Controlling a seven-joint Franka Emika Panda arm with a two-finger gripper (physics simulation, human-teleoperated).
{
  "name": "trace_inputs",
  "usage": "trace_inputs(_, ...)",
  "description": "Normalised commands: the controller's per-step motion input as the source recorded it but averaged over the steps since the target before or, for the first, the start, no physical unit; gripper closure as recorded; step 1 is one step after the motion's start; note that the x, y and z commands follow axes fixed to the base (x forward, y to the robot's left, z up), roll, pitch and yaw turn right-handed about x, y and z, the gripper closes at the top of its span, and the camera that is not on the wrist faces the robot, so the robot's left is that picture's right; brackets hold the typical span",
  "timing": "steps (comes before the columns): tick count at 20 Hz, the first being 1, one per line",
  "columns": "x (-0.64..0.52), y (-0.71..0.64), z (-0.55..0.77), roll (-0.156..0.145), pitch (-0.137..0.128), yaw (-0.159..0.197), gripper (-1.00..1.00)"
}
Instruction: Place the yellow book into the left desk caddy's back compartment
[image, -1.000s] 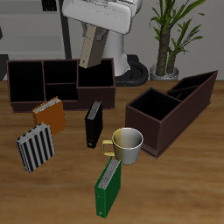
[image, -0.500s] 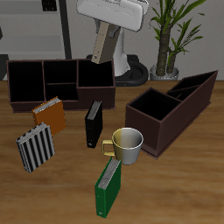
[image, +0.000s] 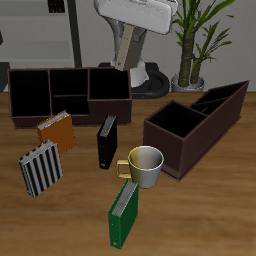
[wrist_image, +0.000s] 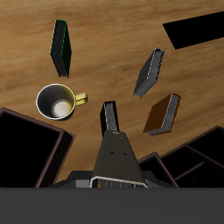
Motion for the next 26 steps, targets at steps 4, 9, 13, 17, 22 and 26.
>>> trace_inputs(4,-0.25,0.20,-0.06,0.033,0.008,-0.054,1.00)
trace_inputs(9,-0.08,0.11,-0.15,0.016,0.024,-0.038,1.00)
trace_inputs(13,-0.06,0.15,-0.29,-0.018,0.034,0.002,1.00)
trace_inputs(17,-0.11,0.14,-0.20,0.020,0.024,-0.012,1.00)
trace_inputs(22,-0.24,0.17,-0.15,0.023,0.001,0.010,1.00)
trace_inputs(26,-0.17,0.15,-0.15,0.016,0.027,-0.028,1.00)
